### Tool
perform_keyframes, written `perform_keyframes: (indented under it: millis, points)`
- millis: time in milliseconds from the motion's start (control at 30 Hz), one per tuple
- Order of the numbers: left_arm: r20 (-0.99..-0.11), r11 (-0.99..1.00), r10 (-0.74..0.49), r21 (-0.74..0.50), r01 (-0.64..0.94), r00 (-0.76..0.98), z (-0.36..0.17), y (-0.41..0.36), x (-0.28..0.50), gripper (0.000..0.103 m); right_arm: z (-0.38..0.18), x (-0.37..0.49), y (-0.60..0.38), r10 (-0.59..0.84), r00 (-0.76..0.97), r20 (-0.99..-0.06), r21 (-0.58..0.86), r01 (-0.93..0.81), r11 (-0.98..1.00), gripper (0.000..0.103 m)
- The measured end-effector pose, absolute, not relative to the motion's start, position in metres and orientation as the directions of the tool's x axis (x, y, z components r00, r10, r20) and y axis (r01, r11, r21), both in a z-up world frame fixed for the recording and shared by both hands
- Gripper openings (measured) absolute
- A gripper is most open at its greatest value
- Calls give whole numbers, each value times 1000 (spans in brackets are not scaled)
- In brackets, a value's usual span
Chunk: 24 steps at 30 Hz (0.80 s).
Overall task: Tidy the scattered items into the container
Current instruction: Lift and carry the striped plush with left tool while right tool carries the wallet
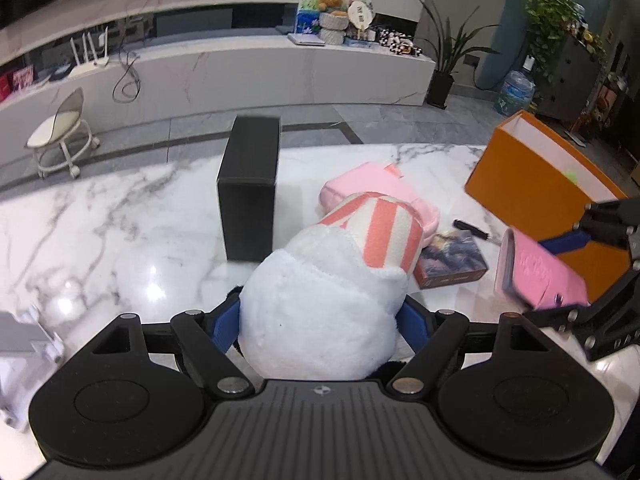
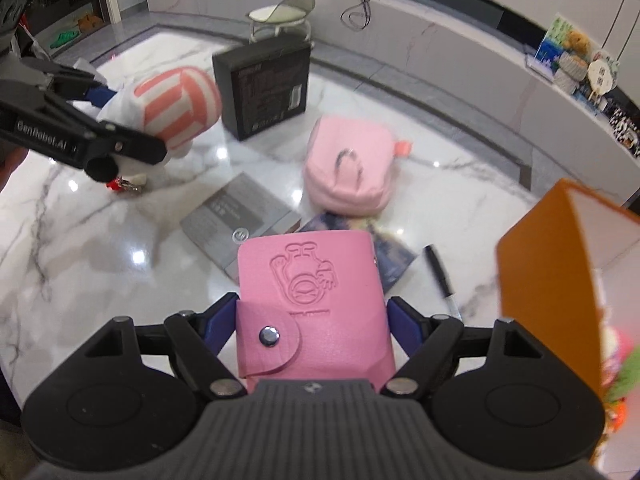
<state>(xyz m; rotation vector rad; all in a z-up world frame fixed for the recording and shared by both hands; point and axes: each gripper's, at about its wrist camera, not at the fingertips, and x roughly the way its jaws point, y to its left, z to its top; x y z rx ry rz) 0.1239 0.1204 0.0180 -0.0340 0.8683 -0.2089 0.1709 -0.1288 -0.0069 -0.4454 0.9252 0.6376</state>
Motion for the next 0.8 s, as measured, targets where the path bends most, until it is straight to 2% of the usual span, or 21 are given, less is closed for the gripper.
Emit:
perform_keyframes:
  millis: [333, 567, 800]
  points:
    - [-716, 969, -191, -30, 244, 671, 100, 76, 113, 92, 82, 157, -179, 354, 541, -763, -129, -663, 737, 81]
    - [-671, 945, -249, -9, 328, 699, 144, 29, 105, 92, 139, 135, -235, 383, 602, -701, -144, -645, 750, 81]
    - [-627, 899, -329, 23, 438, 706, 169, -33, 103, 92, 173, 112, -303, 366, 659, -657, -155, -593, 790, 81]
